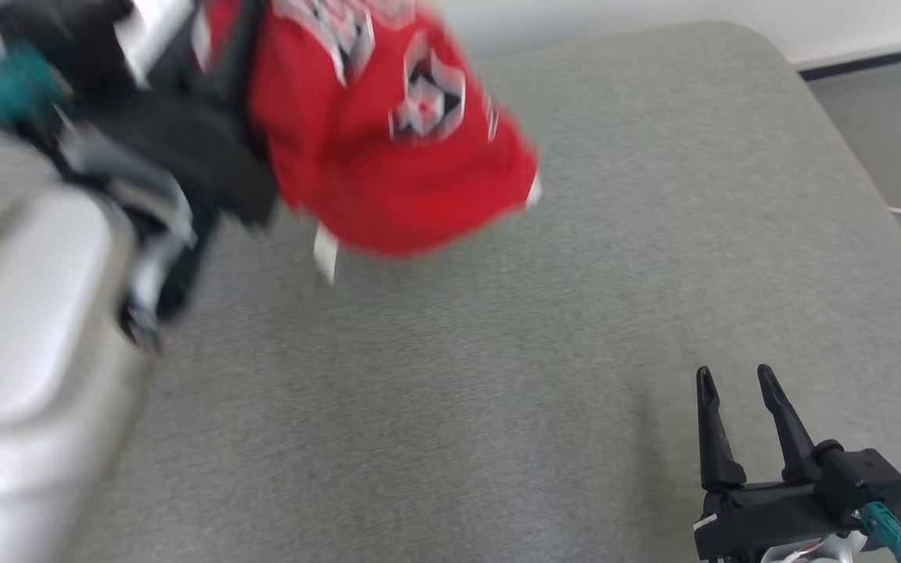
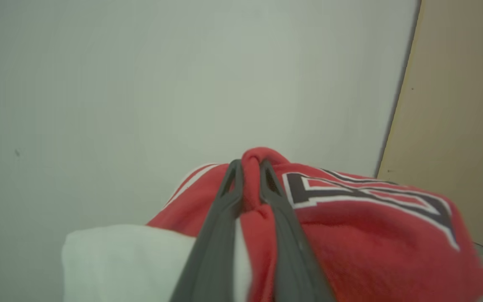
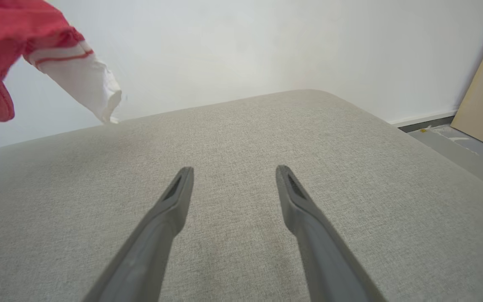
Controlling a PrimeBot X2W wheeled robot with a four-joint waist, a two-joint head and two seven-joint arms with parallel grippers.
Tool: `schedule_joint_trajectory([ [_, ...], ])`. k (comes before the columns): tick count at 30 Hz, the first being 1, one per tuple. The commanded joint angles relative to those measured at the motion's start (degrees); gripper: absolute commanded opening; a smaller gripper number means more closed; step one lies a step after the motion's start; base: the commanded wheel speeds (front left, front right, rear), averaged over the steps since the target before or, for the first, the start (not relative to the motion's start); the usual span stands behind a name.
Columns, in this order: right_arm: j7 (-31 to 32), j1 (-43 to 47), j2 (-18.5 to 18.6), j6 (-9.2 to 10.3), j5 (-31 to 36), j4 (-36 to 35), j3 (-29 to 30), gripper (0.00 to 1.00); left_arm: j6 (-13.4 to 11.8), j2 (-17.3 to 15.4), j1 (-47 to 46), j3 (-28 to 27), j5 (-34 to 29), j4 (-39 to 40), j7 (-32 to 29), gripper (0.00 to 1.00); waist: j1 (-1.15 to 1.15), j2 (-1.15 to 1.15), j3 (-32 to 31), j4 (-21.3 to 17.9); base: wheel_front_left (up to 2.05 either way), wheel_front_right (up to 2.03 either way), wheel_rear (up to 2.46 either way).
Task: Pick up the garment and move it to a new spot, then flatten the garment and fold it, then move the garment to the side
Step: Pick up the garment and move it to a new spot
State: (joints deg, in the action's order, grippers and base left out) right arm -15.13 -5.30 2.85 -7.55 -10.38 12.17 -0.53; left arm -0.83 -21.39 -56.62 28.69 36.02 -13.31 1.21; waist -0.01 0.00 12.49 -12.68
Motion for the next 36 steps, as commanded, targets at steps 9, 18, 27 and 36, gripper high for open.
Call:
schedule_joint_trajectory([
  [9,-0.03,-0.32,0.08,0.12,0.19,-0.44,-0.61,1.00,-1.36,3.47,18.83,3.03,2.66,-6.61,6.78,0.00,0.01,0.00,1.59,-1.49,0.00,0.00,0.00],
  [18,-0.03,0.08,0.10,0.12,-0.11,-0.85,-0.66,1.00,0.56,5.51,22.48,5.87,-1.71,-11.76,13.39,1.00,0.01,0.00,-0.86,1.67,0.00,0.00,0.00],
  [27,-0.02,2.81,0.07,0.12,1.44,-1.85,-0.39,1.00,-0.69,2.54,30.11,-6.51,-7.82,-1.11,13.93,1.00,0.01,0.00,-6.75,9.07,0.00,0.00,0.00],
  [36,-0.03,4.62,0.07,0.12,1.74,-2.08,-0.43,1.00,-1.57,1.47,44.42,-16.63,-12.44,6.74,13.94,1.00,0.01,0.00,-9.71,13.67,0.00,0.00,0.00],
])
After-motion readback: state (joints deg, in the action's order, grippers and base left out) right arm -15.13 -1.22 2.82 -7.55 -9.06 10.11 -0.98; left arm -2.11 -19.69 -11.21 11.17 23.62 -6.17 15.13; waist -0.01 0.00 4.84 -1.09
